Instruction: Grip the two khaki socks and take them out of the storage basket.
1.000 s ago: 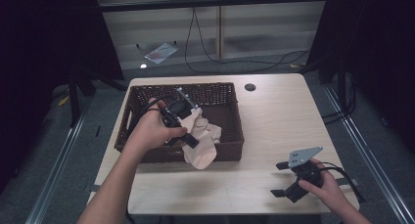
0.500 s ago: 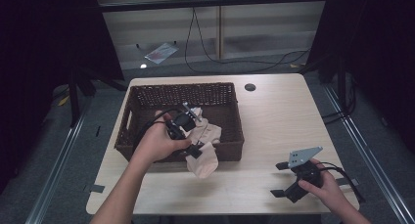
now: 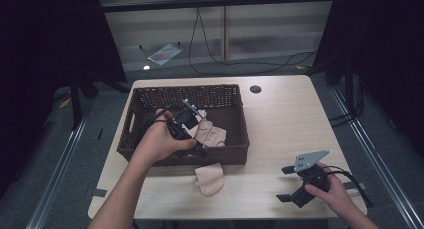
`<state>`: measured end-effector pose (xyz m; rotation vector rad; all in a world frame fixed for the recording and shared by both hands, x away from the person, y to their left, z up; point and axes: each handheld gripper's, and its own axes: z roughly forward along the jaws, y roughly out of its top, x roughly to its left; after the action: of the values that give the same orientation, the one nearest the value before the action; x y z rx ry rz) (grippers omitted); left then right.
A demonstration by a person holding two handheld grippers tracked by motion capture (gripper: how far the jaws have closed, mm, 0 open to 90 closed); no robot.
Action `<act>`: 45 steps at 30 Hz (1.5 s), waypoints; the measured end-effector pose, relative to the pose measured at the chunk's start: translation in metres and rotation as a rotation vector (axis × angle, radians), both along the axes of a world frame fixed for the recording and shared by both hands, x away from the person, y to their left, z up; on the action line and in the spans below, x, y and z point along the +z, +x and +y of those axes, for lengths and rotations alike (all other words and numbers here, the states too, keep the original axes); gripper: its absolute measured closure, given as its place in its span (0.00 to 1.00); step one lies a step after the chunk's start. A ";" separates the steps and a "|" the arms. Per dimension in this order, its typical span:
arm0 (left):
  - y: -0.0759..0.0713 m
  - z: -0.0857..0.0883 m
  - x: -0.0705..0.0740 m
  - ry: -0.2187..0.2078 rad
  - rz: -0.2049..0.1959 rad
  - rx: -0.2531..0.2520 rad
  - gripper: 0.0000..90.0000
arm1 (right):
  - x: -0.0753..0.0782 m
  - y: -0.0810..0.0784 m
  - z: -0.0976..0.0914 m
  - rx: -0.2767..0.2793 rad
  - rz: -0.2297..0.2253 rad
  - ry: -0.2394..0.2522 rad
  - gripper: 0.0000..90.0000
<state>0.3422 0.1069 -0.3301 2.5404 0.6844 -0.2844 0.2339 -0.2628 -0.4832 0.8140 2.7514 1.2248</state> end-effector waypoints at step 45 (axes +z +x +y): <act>0.077 0.024 -0.049 0.052 -0.082 0.247 0.20 | 0.000 0.000 0.000 0.001 -0.003 0.005 0.03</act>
<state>0.4196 0.1309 -0.3789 2.4667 0.9731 -0.0782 0.2340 -0.2630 -0.4827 0.8114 2.7480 1.2319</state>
